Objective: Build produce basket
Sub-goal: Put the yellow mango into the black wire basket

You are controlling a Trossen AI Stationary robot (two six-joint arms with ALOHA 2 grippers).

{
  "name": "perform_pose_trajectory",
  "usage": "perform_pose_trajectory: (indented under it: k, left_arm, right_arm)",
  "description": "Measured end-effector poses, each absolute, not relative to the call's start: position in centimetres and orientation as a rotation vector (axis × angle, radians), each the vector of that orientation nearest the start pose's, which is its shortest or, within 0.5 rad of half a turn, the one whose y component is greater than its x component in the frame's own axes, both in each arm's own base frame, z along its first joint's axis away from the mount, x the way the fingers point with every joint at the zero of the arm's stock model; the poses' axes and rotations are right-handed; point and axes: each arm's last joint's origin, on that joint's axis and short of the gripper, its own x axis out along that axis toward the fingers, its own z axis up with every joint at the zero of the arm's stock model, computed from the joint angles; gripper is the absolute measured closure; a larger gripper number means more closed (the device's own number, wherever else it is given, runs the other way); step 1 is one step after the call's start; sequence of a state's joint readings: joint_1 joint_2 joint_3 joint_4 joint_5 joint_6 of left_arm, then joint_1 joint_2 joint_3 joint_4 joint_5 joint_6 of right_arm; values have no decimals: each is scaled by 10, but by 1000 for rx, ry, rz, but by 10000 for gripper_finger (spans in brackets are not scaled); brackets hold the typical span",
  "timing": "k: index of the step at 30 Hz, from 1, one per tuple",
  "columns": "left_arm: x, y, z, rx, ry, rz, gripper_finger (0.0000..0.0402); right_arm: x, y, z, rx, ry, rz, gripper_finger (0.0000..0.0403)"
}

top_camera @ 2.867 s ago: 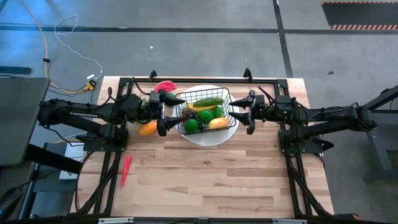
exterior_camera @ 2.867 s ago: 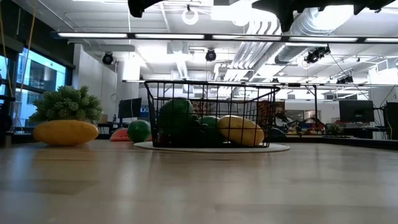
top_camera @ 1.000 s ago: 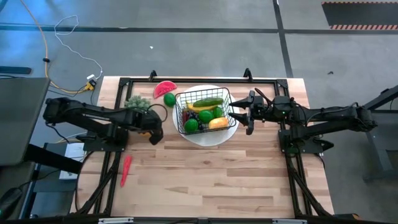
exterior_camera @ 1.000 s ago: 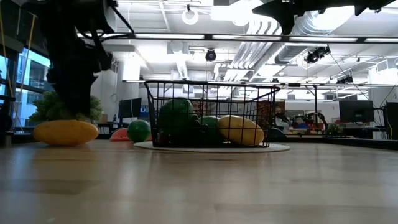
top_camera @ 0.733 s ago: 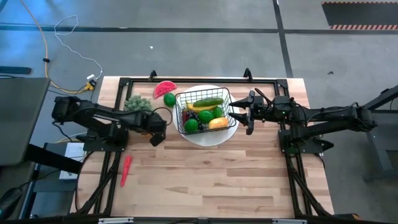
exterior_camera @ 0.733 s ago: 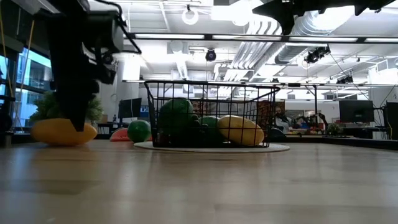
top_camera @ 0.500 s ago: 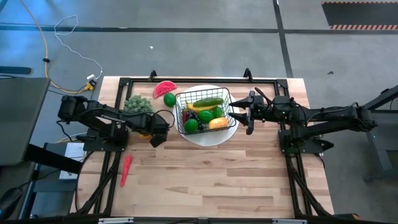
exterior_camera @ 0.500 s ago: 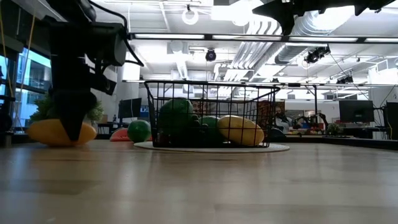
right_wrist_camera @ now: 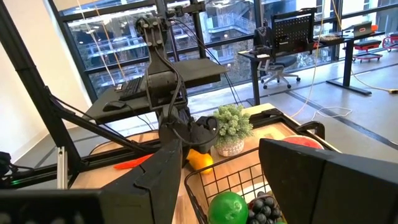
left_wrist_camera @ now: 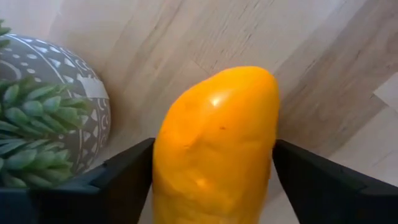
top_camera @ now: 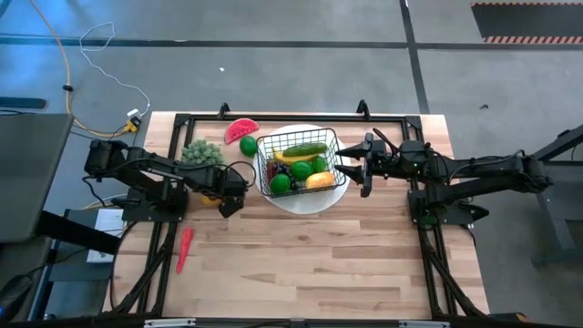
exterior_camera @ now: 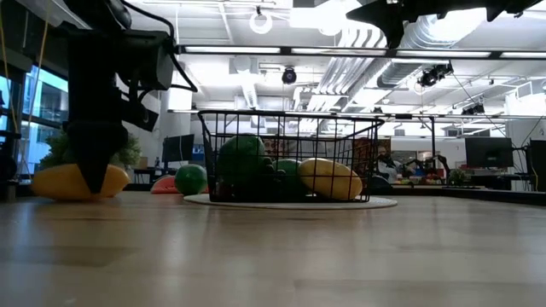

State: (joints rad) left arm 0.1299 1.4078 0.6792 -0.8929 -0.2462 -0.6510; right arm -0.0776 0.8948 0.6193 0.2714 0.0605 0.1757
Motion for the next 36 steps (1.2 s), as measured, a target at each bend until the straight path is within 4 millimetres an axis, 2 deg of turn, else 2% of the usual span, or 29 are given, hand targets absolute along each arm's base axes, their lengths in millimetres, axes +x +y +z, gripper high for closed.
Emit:
perform_pose_trajectory:
  k: [5, 9, 11, 14, 17, 20, 24, 28, 32, 36]
  left_arm:
    - [193, 32, 150, -401, 1461, 801, 140]
    - [198, 32, 156, -417, 1450, 753, 158]
    - [203, 32, 166, -417, 1428, 687, 158]
    - [209, 29, 191, -415, 1332, 588, 157]
    - [210, 23, 223, -396, 1145, 503, 157]
    - [205, 16, 255, -399, 869, 434, 157]
    - [195, 8, 300, -360, 474, 394, 157]
    - [189, 5, 334, -261, 167, 390, 157]
    - [194, 7, 352, -173, -2, 381, 157]
    - [213, 11, 350, -163, -38, 290, 157]
  right_arm:
    - [203, -18, 300, 178, -7, -139, 206]
    - [203, -18, 300, 178, -7, -138, 206]
    - [203, -18, 300, 178, -7, -139, 206]
    - [203, -18, 300, 184, -8, -139, 206]
    - [203, -18, 300, 183, -3, -139, 206]
    - [203, -18, 300, 183, -3, -139, 206]
    - [203, -18, 300, 183, -3, -139, 206]
    - [203, -18, 300, 183, -3, -139, 206]
    - [203, -18, 300, 183, -3, -139, 206]
    - [203, -18, 300, 184, -5, -139, 206]
